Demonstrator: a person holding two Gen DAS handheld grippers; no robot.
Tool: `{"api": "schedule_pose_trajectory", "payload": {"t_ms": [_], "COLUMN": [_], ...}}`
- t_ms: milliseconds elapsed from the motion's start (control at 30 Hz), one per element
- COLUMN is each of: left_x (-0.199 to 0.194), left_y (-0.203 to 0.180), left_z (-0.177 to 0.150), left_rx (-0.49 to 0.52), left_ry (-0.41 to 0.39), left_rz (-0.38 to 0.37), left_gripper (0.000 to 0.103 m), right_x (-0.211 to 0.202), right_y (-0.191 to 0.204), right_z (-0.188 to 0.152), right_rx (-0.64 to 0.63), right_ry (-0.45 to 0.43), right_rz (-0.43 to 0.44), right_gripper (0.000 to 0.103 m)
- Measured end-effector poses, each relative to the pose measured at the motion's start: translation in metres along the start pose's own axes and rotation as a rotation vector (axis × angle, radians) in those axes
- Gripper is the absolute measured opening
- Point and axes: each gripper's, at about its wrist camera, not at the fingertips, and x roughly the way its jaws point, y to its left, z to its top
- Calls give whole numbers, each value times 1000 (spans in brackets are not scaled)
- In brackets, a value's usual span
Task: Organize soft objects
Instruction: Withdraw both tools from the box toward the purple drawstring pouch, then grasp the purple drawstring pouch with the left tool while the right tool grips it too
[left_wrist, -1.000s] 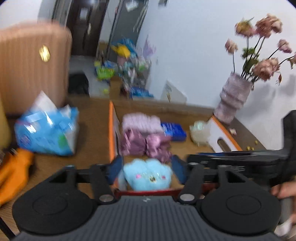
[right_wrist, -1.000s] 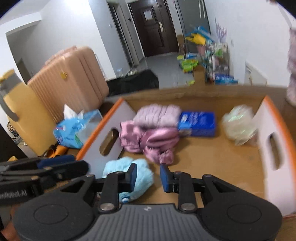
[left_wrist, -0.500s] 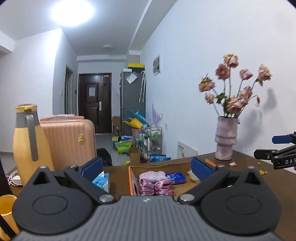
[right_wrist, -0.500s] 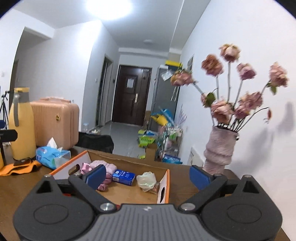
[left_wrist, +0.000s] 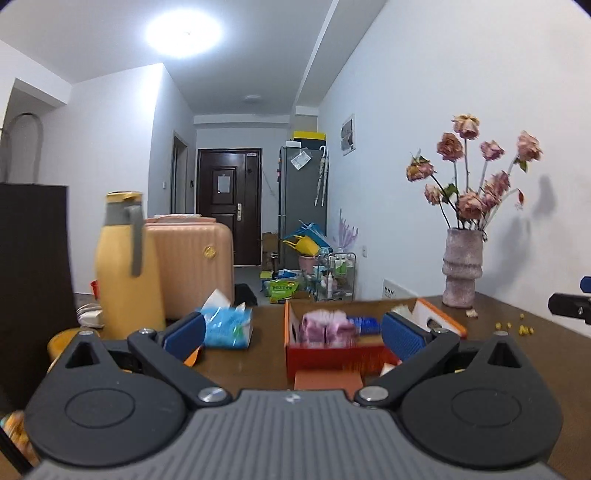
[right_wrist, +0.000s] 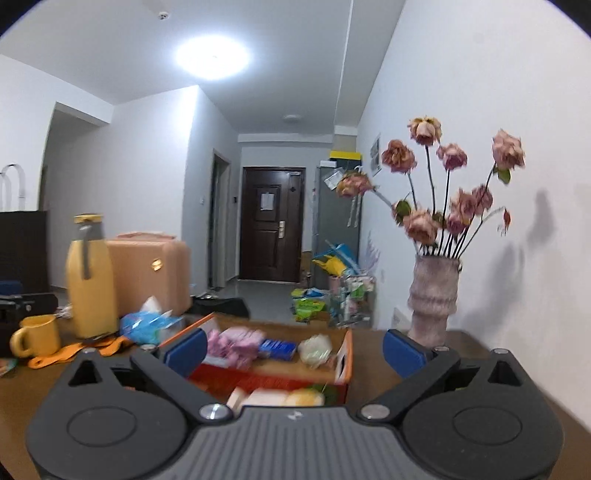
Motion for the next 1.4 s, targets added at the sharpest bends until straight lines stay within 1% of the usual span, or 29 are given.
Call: {"api": "schedule_pose_trajectory", "payload": {"t_ms": [67, 133, 167, 233, 300, 333, 433, 533, 633, 700, 800, 867, 900, 967, 1033, 1067, 1133, 1167, 1200, 1233, 1300, 1367, 1400], "left_x": [-24, -46, -53, -60, -59, -58, -50, -35, -16, 1, 34, 57, 69, 91, 107, 112, 120, 122, 124, 126, 126, 122, 118], "left_y": [-2, -3, -5, -6, -10, -12, -21, -27, -37, -47, -62, -69, -72, -80, -87, -91, -97, -97, -97, -96, -90, -77, -69], "left_z": [-15, -32, -40, -53, -61, -63, -65, -68, -72, -75, -78, -82, -84, -88, -93, -93, -93, -95, -96, -99, -104, -107, -109], "left_rx": [2, -29, -56, -75, -78, -74, -46, -55, -61, -76, -147, -202, -235, -288, -308, -309, -309, -310, -315, -321, -329, -339, -350], "left_ry": [-12, 4, 23, 84, 143, 155, 156, 180, 235, 273, 347, 401, 429, 483, 508, 509, 509, 512, 519, 533, 552, 565, 574], "left_rz": [3, 14, 7, -48, -104, -119, -119, -117, -139, -179, -258, -305, -328, -363, -397, -410, -419, -422, -421, -413, -389, -377, -387], "left_gripper": [103, 103, 103, 103, 103, 103, 103, 103, 103, 103, 103, 103, 103, 103, 102, 100, 78, 73, 63, 52, 40, 38, 38], "right_x": [-20, -41, -49, -66, -73, -73, -69, -60, -38, -18, 23, 53, 70, 102, 128, 138, 150, 152, 150, 147, 134, 116, 105], "right_y": [7, 13, 15, 20, 21, 20, 16, 5, -11, -21, -40, -50, -54, -61, -64, -64, -62, -59, -58, -56, -49, -37, -31], "right_z": [-20, -40, -47, -62, -72, -74, -77, -79, -83, -83, -82, -84, -86, -91, -98, -100, -106, -109, -111, -113, -115, -119, -121], "right_rx": [8, 39, 46, 52, 43, 36, 41, 83, 117, 137, 182, 219, 241, 292, 331, 342, 338, 329, 326, 327, 322, 295, 278], "right_ry": [13, 17, 9, -6, 14, 34, 62, 68, 113, 147, 181, 228, 256, 309, 356, 377, 404, 412, 414, 416, 418, 426, 423], "right_rz": [13, 28, 39, 53, 77, 89, 58, 48, 40, 17, 30, 46, 52, 71, 85, 91, 92, 96, 110, 124, 127, 126, 136], "right_gripper": [103, 103, 103, 103, 103, 103, 103, 103, 102, 101, 99, 95, 90, 85, 72, 69, 53, 48, 40, 38, 36, 36, 36]}}
